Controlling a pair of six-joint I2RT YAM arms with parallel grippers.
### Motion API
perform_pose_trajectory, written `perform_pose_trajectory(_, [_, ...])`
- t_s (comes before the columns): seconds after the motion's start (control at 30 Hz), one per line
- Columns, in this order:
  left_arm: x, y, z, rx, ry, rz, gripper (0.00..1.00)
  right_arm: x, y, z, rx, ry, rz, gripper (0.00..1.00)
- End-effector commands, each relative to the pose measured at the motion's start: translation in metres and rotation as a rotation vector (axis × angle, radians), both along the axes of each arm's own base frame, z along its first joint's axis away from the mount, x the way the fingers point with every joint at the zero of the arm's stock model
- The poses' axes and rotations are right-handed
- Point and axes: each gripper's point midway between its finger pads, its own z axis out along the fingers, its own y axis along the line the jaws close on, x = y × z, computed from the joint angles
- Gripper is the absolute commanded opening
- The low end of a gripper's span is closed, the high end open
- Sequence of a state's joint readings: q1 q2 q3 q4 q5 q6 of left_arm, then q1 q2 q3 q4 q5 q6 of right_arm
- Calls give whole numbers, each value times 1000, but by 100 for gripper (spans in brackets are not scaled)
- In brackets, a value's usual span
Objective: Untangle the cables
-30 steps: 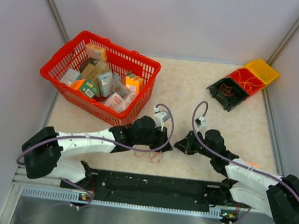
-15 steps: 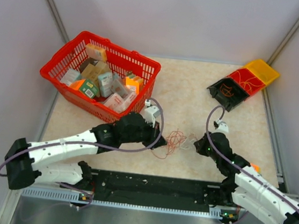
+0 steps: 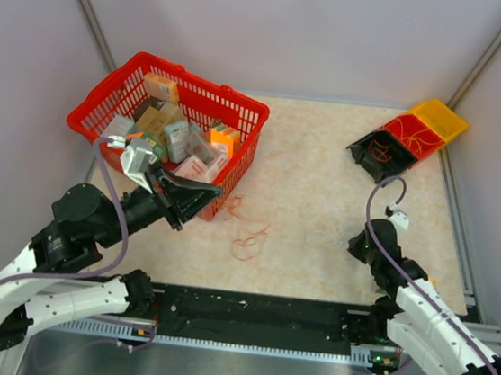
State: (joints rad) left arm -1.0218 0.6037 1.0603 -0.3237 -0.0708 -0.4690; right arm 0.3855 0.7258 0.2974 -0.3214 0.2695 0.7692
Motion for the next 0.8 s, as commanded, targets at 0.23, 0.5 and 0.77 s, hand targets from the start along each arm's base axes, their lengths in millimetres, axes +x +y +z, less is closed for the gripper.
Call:
perform_pose_trajectory(0.23, [-15,-5,56,-55,-131,-85,0,12,44,37,109,-107,333,42])
perform_pose_trajectory(0.5, [-1,-48,31,-55,-34,-145,0,-34,131,109,233,-336,900,87])
perform_pose_trajectory(0.77, [26,-66,3,-59,99,-57,0,-77,182,172,416,-645,1102,93])
